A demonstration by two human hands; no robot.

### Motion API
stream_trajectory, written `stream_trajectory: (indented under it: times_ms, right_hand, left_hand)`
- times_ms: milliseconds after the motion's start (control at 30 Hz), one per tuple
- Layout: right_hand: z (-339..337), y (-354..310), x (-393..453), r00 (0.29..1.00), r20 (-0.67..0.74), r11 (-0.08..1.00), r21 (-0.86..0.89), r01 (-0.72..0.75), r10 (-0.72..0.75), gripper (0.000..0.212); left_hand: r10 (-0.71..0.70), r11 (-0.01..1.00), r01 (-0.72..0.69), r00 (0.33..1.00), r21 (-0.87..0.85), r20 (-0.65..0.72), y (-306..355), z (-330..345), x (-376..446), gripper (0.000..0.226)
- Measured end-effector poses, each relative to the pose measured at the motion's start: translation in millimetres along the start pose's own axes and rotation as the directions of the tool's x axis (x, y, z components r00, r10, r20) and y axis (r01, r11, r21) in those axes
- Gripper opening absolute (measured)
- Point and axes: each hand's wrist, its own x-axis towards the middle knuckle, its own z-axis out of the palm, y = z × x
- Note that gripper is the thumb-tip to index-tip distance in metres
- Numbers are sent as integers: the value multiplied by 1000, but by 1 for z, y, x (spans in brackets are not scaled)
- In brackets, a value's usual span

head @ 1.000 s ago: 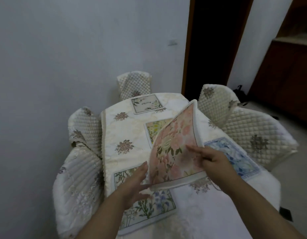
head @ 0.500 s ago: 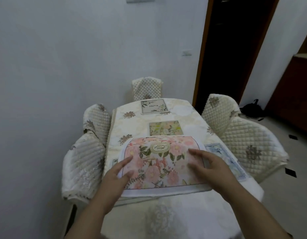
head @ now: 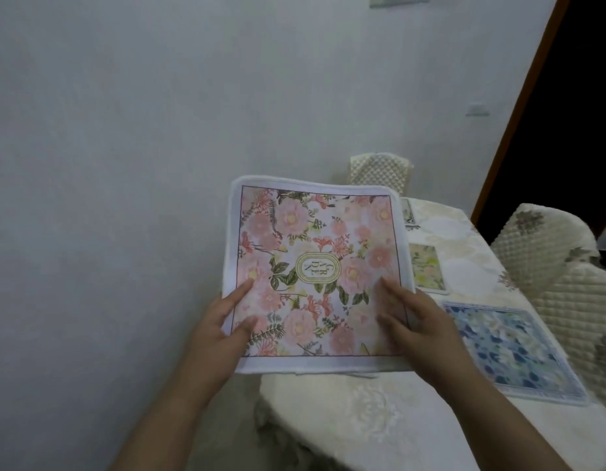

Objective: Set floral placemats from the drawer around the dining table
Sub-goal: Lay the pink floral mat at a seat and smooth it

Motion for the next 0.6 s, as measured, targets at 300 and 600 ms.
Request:
stream_trajectory:
  times_ms: [300,600]
  right_hand:
    - [92,-56,10,998,57,997,-71,34,-30,56]
    - [210,-119,16,999,45,999,-50,14,-12,56]
  left_hand:
    - [-11,999,12,1000,39,-21,-29,-96,8,52]
    - [24,995,-23,1000,101,-2,-66,-221,46,49]
